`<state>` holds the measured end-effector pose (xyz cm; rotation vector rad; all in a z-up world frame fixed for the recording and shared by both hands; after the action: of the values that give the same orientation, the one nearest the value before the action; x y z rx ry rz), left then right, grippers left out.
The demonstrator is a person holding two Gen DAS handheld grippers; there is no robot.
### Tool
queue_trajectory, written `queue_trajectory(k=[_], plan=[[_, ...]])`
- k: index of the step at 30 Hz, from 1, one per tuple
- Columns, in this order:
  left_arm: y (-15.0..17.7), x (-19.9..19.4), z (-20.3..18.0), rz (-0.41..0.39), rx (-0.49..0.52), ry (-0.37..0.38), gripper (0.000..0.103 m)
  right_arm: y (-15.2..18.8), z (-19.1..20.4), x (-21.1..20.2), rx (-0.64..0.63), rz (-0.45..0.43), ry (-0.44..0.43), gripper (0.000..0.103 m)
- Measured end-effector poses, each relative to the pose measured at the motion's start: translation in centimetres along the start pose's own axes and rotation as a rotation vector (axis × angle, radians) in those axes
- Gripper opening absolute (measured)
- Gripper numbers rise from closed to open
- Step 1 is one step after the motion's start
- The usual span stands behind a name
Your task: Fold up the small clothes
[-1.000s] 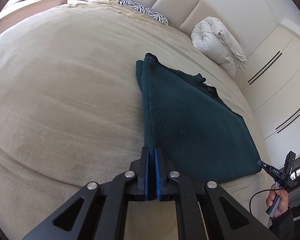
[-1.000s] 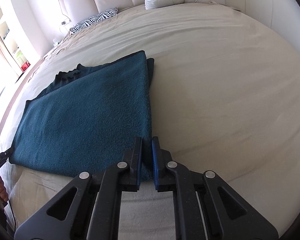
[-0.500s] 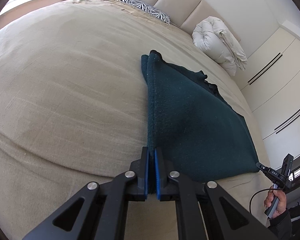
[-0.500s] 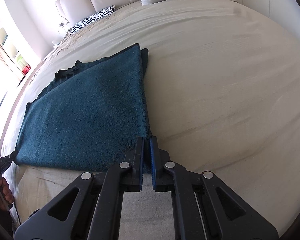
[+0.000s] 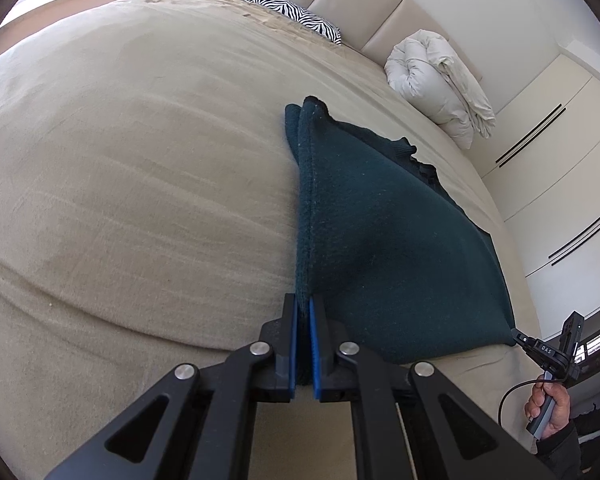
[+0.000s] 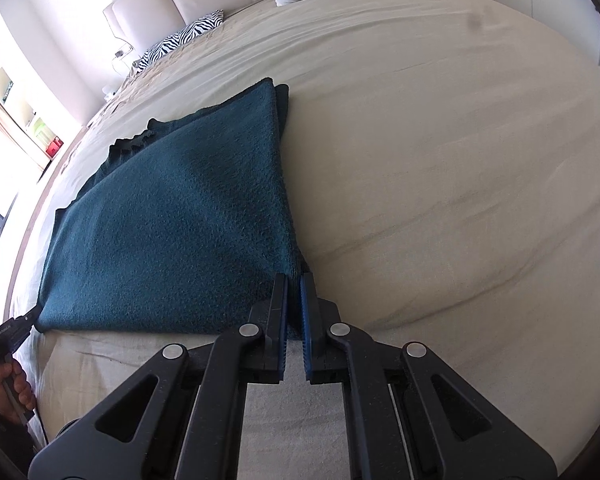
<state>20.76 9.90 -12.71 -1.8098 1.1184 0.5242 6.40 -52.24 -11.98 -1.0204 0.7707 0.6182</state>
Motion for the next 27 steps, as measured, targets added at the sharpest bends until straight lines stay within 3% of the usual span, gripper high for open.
queue_trajectory(k=[5,8,9,11,12,13,14,16,20,27], plan=[[0.0,-0.5,0.3,0.001,-0.024,0.030,0.013,-0.2,-0.7,0.1,0.029,0.005,-0.050,0.008],[-0.1,-2.3,-0.3,-0.032,0.002,-0.010,0.018,-0.3,-1.6,-1.0,0.088,0.005,-0.041,0.034],[-0.3,-3.0,-0.6,-0.049,0.013,-0.019,0.019,-0.4,-1.8,-1.7,0.108,-0.018,-0.039,0.052],[-1.1,-4.2,-1.8,-0.082,0.057,-0.041,0.023,-0.8,-2.1,-3.6,0.138,-0.088,-0.020,0.066],[-1.7,-4.6,-2.7,-0.099,0.085,-0.041,0.025,-1.3,-2.0,-4.4,0.140,-0.116,-0.023,0.066],[-2.5,-4.7,-3.6,-0.110,0.113,-0.040,0.033,-1.9,-1.5,-5.1,0.138,-0.139,-0.037,0.066],[-3.2,-4.5,-4.7,-0.117,0.137,-0.040,0.045,-2.6,-0.7,-5.5,0.134,-0.158,-0.068,0.066],[-4.8,-3.4,-7.0,-0.135,0.173,-0.032,0.055,-4.2,1.6,-5.4,0.117,-0.165,-0.168,0.066],[-7.4,1.8,-11.4,-0.103,0.243,-0.021,0.055,-7.1,7.5,-1.1,0.118,-0.098,-0.409,0.066],[-10.1,9.4,-13.5,-0.068,0.258,-0.067,0.055,-9.6,15.7,11.2,0.209,0.092,-0.635,0.064]])
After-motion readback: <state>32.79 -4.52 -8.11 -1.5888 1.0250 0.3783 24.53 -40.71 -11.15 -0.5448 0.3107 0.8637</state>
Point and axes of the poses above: each gripper's, at about its wrist camera, not at the fingertips, and x roughly the way its jaws point, z to its left, y to its underside, the point moved 1 cm from there along x, roughly the way its jaws point, and after that the axes turned 2 degrees about -y, right-handed, at the moved point
